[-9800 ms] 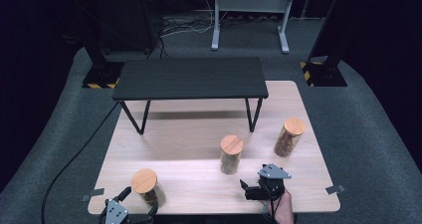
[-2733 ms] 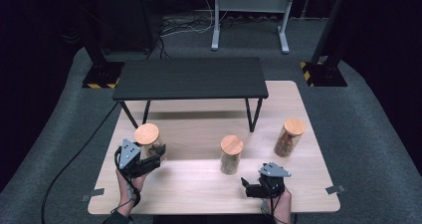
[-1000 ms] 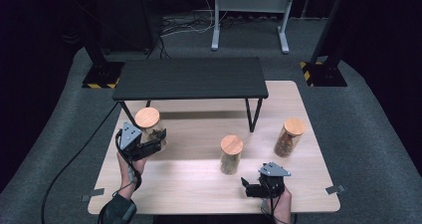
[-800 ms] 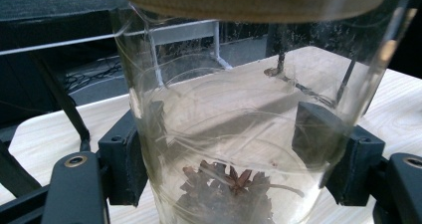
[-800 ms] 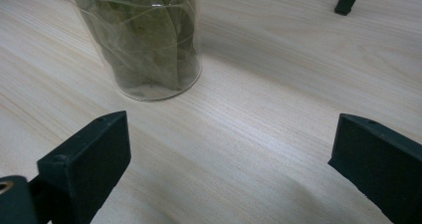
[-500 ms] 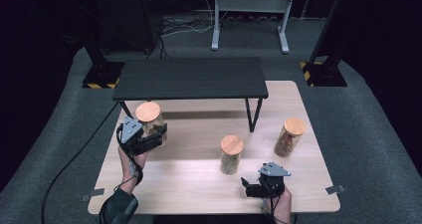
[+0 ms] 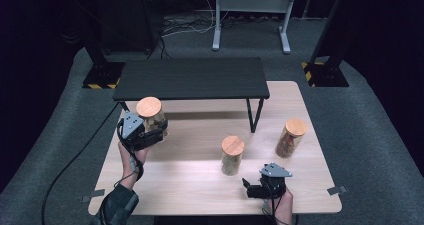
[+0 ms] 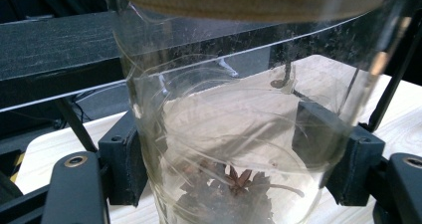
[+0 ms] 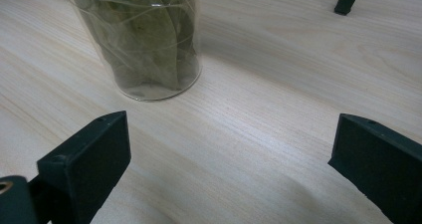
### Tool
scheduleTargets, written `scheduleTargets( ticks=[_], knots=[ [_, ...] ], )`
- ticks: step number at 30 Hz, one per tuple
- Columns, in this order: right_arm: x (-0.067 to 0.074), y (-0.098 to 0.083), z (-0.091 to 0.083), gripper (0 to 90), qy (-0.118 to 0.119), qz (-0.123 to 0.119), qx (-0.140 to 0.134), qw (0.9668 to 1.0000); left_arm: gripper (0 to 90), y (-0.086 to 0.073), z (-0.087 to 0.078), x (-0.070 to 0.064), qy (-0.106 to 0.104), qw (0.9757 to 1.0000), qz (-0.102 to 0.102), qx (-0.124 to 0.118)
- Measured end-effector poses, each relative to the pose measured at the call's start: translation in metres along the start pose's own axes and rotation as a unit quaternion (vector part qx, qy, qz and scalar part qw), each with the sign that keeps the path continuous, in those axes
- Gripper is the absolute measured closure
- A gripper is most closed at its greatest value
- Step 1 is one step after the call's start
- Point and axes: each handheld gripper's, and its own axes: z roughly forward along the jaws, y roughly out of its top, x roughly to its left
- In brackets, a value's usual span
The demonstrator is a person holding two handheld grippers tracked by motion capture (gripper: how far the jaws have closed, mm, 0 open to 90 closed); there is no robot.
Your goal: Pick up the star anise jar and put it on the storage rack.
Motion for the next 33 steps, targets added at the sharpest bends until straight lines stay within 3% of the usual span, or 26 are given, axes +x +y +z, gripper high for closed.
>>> scheduleTargets(
  ticks=[33],
  knots=[
    [0.0,0.0,0.0,1.3,0.0,0.0,0.002,1.0,25.0,0.02,0.009,0.012,-0.003,0.9999,-0.01,0.002]
  ],
)
